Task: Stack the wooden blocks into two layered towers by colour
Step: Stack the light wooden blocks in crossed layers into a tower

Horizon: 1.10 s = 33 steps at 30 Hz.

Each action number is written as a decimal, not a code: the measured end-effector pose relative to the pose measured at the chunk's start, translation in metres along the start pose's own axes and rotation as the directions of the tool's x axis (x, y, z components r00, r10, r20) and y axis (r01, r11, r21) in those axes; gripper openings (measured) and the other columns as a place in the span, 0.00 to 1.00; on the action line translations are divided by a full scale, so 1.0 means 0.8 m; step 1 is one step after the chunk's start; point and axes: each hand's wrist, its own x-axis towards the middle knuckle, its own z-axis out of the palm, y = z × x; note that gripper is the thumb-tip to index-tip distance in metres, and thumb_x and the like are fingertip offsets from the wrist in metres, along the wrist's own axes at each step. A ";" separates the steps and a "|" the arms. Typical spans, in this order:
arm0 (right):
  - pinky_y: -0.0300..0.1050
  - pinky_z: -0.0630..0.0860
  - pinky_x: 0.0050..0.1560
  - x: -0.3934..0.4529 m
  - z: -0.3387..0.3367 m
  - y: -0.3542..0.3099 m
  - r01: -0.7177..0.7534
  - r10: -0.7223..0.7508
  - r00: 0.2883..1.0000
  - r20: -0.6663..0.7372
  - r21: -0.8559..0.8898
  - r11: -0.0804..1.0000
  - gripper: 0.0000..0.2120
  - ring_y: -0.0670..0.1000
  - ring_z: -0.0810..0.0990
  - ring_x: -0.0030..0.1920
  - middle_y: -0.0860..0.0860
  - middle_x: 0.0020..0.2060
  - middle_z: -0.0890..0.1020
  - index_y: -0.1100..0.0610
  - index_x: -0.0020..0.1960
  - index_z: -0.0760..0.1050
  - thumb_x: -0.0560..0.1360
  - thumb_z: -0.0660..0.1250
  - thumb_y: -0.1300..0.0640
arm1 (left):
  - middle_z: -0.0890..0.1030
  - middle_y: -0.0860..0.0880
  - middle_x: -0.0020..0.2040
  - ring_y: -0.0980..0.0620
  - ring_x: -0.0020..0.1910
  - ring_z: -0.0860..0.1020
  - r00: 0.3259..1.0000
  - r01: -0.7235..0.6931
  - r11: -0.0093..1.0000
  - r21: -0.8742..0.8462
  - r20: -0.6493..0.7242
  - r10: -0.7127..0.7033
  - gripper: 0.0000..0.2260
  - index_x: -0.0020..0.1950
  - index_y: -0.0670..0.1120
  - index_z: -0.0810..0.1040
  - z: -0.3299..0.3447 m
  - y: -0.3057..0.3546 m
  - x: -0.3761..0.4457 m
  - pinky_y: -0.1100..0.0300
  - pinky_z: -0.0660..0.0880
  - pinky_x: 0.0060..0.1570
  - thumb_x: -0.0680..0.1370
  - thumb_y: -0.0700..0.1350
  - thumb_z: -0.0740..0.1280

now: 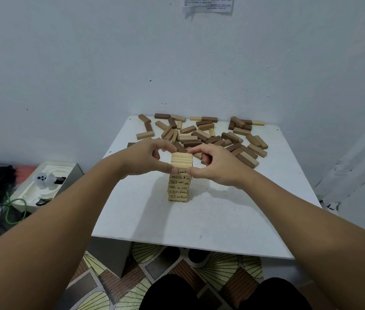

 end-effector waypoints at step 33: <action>0.48 0.72 0.43 -0.003 0.000 0.011 0.022 -0.021 1.000 -0.007 0.118 0.993 0.23 0.44 0.70 0.39 0.46 0.42 0.71 0.40 0.64 0.79 0.70 0.79 0.44 | 0.70 0.51 0.40 0.52 0.43 0.70 1.000 0.001 0.970 -0.241 -0.020 -0.006 0.21 0.55 0.62 0.84 0.009 -0.026 0.010 0.56 0.68 0.46 0.67 0.47 0.84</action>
